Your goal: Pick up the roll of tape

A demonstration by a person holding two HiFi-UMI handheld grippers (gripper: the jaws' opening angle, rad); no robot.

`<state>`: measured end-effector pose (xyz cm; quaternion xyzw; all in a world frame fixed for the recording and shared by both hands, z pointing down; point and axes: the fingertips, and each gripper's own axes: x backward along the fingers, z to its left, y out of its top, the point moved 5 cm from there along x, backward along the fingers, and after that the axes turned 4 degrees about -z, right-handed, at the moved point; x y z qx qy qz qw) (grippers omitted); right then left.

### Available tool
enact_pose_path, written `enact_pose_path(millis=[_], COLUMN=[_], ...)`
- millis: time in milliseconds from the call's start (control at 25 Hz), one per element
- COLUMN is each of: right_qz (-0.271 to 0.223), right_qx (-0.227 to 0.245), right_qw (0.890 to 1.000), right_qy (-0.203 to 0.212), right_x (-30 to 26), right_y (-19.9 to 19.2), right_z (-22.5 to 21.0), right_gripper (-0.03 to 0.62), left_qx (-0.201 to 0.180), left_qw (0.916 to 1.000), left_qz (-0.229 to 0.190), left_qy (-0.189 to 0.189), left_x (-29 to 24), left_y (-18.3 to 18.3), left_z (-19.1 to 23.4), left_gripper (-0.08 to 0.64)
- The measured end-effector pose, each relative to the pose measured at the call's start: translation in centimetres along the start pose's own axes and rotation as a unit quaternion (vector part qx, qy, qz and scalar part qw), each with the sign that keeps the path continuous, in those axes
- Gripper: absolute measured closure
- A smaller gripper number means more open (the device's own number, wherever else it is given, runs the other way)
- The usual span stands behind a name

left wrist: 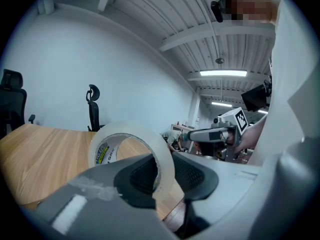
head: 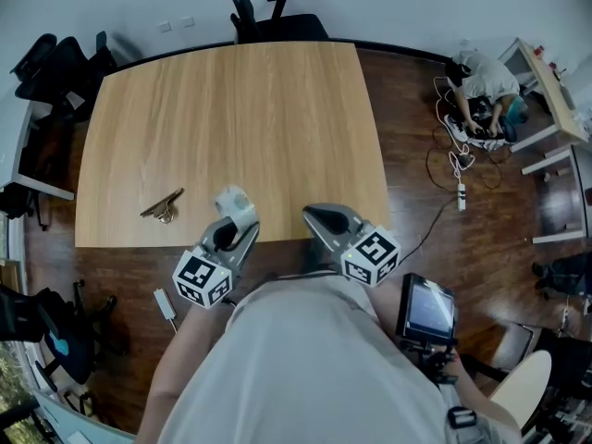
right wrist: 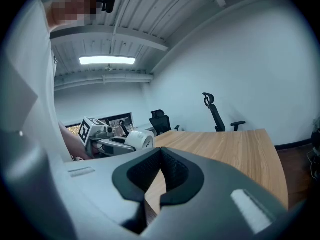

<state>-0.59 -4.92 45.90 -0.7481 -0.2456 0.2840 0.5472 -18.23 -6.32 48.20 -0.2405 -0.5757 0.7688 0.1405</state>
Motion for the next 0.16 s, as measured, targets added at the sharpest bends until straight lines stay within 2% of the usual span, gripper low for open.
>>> enact_pose_path(millis=[160], right_qz=[0.001], right_qx=[-0.004], right_qw=[1.0], right_qy=[0.003], right_x=[-0.11], right_y=[0.0], right_z=[-0.2], right_gripper=[0.586], left_qx=[0.003], left_qw=[1.0], left_qz=[0.004], left_qy=[0.0], left_x=[-0.22], left_y=[-0.08], left_z=[0.23], left_gripper=[0.46])
